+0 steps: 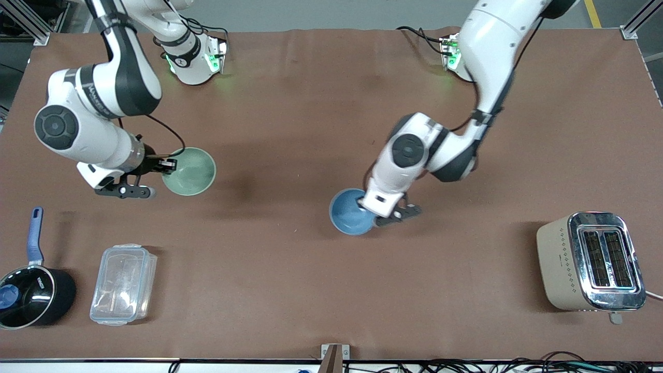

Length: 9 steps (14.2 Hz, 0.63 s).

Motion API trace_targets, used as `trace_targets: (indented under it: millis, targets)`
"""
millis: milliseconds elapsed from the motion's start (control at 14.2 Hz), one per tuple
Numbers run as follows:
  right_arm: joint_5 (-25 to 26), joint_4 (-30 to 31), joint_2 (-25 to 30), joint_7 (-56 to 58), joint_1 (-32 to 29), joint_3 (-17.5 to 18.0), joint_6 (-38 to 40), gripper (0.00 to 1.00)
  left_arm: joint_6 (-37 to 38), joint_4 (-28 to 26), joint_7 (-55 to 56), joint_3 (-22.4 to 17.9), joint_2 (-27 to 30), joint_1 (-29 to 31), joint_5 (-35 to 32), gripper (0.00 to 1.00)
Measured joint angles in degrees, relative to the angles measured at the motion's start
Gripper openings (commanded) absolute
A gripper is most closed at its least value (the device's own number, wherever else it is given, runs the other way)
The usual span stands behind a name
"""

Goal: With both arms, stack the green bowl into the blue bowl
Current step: 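Carry the green bowl and blue bowl toward each other at table center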

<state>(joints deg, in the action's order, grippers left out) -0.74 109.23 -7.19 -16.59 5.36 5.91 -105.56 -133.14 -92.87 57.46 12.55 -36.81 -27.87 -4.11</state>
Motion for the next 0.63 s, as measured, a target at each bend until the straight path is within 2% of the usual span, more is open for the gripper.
trace_targets:
  millis: [211, 281, 351, 421, 491, 632]
  targets:
    - [-0.9, -4.5, -5.1, -7.7, 3.3, 0.8, 0.2, 0.00, -4.1, 1.3, 4.7, -0.1, -4.2, -5.8, 0.0, 0.03]
    - [-1.6, -6.0, -7.4, -10.0, 4.4, 0.9, -0.2, 0.00, -5.7, 1.6, 5.9, -0.1, -5.3, -7.3, 0.0, 0.13]
    - [-2.3, -8.1, -9.8, -12.1, 5.4, 0.9, -0.4, 0.00, -7.0, 1.8, 7.2, -0.1, -6.3, -8.4, 0.0, 0.59]
    - [-2.9, -10.2, -11.9, -13.8, 6.3, 0.9, -0.5, 0.00, -7.8, 2.1, 8.0, -0.1, -6.8, -9.1, 0.0, 0.97]
    - [-3.2, -12.0, -13.7, -15.3, 7.0, 0.9, -0.5, 0.00, -8.0, 2.4, 8.2, -0.1, -6.9, -9.2, 0.0, 1.00]
    - [-3.8, -14.2, -15.9, -17.0, 8.4, 0.9, -0.6, 0.00, -7.9, 3.8, 8.2, -0.6, -6.5, -8.8, 0.0, 1.00]
